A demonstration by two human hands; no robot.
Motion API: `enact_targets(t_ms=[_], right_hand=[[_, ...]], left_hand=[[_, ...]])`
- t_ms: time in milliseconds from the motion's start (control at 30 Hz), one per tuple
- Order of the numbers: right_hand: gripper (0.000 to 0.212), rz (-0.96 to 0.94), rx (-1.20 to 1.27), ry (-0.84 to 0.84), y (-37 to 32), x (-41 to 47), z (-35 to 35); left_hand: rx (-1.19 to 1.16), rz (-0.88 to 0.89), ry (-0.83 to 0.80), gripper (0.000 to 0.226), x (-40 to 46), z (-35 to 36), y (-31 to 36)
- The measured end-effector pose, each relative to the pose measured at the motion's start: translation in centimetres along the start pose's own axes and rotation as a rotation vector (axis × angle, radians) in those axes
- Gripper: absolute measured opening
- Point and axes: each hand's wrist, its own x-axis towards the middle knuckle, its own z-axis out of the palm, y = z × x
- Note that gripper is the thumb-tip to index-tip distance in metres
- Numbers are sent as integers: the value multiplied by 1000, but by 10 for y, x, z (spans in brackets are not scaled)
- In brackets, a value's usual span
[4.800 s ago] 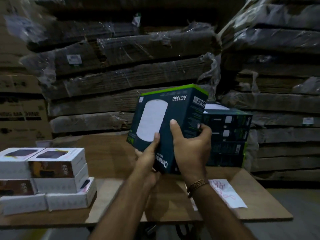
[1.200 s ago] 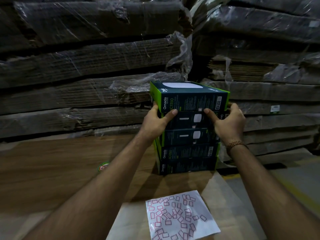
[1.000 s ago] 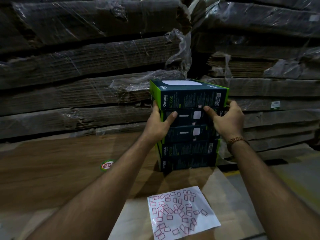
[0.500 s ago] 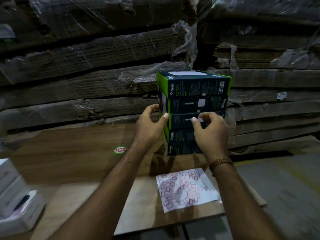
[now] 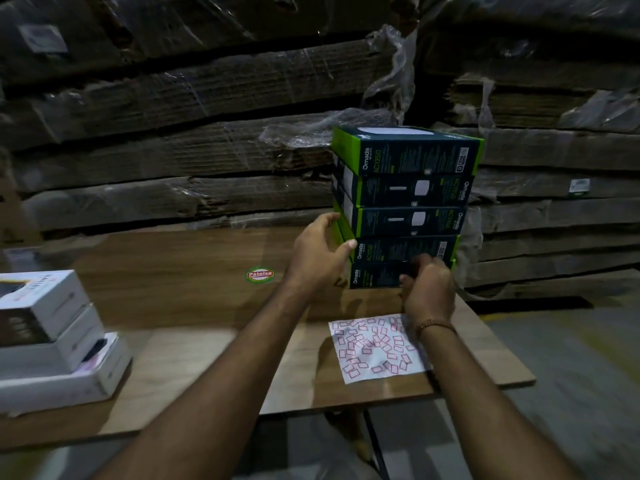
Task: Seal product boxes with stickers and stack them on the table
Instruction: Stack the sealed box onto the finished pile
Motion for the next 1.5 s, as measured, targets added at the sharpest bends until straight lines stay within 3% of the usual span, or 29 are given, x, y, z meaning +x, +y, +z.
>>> enact_targets(t_ms=[167,367,767,1133,1500], right_hand=[[39,-366,-441,-57,19,34,5],[38,-544,-500,-57,29,56,3],[36,-538,-460,-15,21,72,-4],[22,-442,-368,-10,19,61,-1],[22,-181,-26,-22,-25,6,4]], left_hand=[[30,101,58,56,-2,-20,-11],[19,66,138,53,-5,-43,-39],[-37,-1,105,55,-4,-40,-56],[-57,-50,115,51,-6,-52,-56],[-190,-7,196,50,-22,-79,-47]])
